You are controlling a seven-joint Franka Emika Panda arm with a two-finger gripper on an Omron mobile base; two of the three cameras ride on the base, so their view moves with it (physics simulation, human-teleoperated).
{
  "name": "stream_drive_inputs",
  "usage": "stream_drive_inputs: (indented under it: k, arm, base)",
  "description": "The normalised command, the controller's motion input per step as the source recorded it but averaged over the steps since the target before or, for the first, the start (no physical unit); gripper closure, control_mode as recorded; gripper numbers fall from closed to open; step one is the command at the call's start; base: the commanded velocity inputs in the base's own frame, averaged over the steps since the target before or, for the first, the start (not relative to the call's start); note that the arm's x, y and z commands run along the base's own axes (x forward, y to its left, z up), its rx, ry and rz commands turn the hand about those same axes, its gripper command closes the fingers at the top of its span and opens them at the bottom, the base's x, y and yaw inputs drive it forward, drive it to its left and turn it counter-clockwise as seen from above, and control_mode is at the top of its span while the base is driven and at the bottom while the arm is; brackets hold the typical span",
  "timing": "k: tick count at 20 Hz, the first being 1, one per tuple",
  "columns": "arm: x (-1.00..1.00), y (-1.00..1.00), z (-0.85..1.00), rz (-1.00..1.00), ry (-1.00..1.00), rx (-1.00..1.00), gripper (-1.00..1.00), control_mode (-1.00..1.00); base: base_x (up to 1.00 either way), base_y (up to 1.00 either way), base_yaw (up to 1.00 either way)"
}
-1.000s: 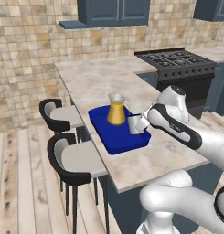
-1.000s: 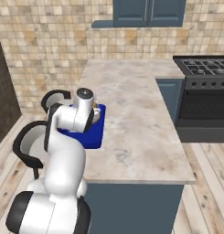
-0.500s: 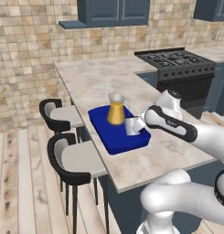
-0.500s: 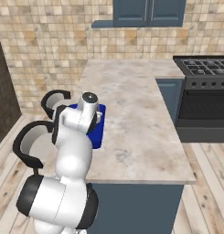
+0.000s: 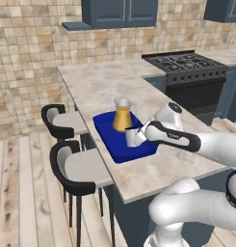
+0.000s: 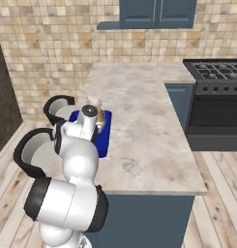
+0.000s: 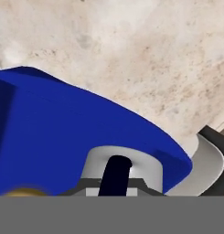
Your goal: There is a tray on the dining counter. Grab the cup, mug, and pitcher and place them on the tray. The pitcher may be placed next to the tray if it cannot fit the tray.
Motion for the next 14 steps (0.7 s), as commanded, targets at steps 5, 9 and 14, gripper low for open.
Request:
stream_drive_inputs:
  k: [5,9,14]
  arm:
    - [0.10,0.00,-0.28,0.15,-0.12,-0.14,1.00,-1.00]
    - [0.12,0.00,-0.22,0.10,-0.09,-0.12,1.00,-1.00]
    - [0.13,0.00,-0.15,0.09,-0.07,-0.08,1.00,-1.00]
  base:
    - [0.00,0.00,0.00]
    - [0.00,0.00,0.00]
    - [0.00,0.00,0.00]
